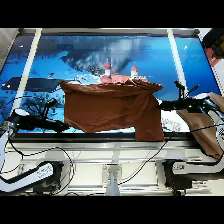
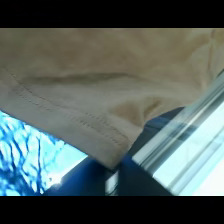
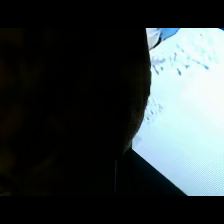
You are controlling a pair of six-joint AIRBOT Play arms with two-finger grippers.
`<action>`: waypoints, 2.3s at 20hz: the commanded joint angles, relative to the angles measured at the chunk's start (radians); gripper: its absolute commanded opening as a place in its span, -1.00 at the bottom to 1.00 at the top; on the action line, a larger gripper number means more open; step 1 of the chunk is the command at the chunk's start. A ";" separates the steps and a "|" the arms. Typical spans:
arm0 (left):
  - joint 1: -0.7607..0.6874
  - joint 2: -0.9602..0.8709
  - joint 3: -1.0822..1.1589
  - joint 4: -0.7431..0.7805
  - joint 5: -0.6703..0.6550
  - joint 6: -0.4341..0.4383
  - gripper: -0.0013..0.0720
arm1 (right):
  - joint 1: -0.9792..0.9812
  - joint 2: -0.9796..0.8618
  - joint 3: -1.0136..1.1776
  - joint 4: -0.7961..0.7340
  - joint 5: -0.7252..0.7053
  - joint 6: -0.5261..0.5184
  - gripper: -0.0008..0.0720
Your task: Fold the clothes and pants, and hang the long-sleeved shirts on hangers.
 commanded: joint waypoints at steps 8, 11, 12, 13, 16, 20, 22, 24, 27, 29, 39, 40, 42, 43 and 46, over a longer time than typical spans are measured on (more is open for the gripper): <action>0.001 0.003 0.092 -0.003 -0.129 -0.154 -0.92 | 0.001 0.018 0.010 -0.007 0.124 0.002 -0.93; 0.001 0.017 0.216 -0.003 -0.311 -0.203 -0.93 | 0.001 0.129 0.011 -0.008 0.147 0.008 -0.93; 0.001 0.029 0.254 -0.003 -0.345 -0.204 -0.93 | 0.001 0.182 0.011 -0.007 0.138 0.013 -0.93; 0.001 0.047 0.292 -0.003 -0.357 -0.212 -0.93 | 0.001 0.247 0.011 -0.007 0.127 0.026 -0.93; 0.001 0.126 0.411 -0.003 -0.356 -0.229 -0.93 | 0.001 0.441 0.043 -0.006 0.124 0.053 -0.93; 0.002 0.235 0.551 -0.053 -0.350 -0.229 -0.92 | 0.001 0.662 0.152 -0.001 0.104 0.111 -0.93; 0.002 0.284 0.612 -0.088 -0.332 -0.228 -0.93 | 0.001 0.762 0.229 -0.001 0.081 0.121 -0.93; 0.002 0.337 0.662 -0.122 -0.264 -0.229 -0.92 | 0.001 0.842 0.310 -0.002 0.042 0.148 -0.93; 0.002 0.438 0.680 -0.161 -0.013 -0.253 -0.92 | 0.001 0.934 0.432 -0.002 -0.010 0.187 -0.93; 0.000 0.507 0.680 -0.161 0.148 -0.330 -0.92 | 0.001 0.975 0.503 -0.003 -0.026 0.193 -0.93; 0.000 0.887 0.680 -0.153 0.660 -0.329 -0.93 | 0.001 1.038 0.754 0.103 -0.080 0.245 -0.93; 0.000 0.903 0.680 -0.153 0.711 -0.329 -0.93 | 0.001 1.038 0.777 0.126 -0.096 0.245 -0.93; 0.000 0.912 0.680 -0.153 0.761 -0.329 -0.93 | 0.001 1.037 0.819 0.139 -0.124 0.245 -0.93; 0.000 0.910 0.679 -0.153 0.759 -0.330 -0.93 | 0.001 1.037 0.833 0.138 -0.129 0.245 -0.93; 0.000 0.872 0.677 -0.153 0.690 -0.380 -0.93 | 0.001 1.019 0.835 0.075 -0.108 0.316 -0.93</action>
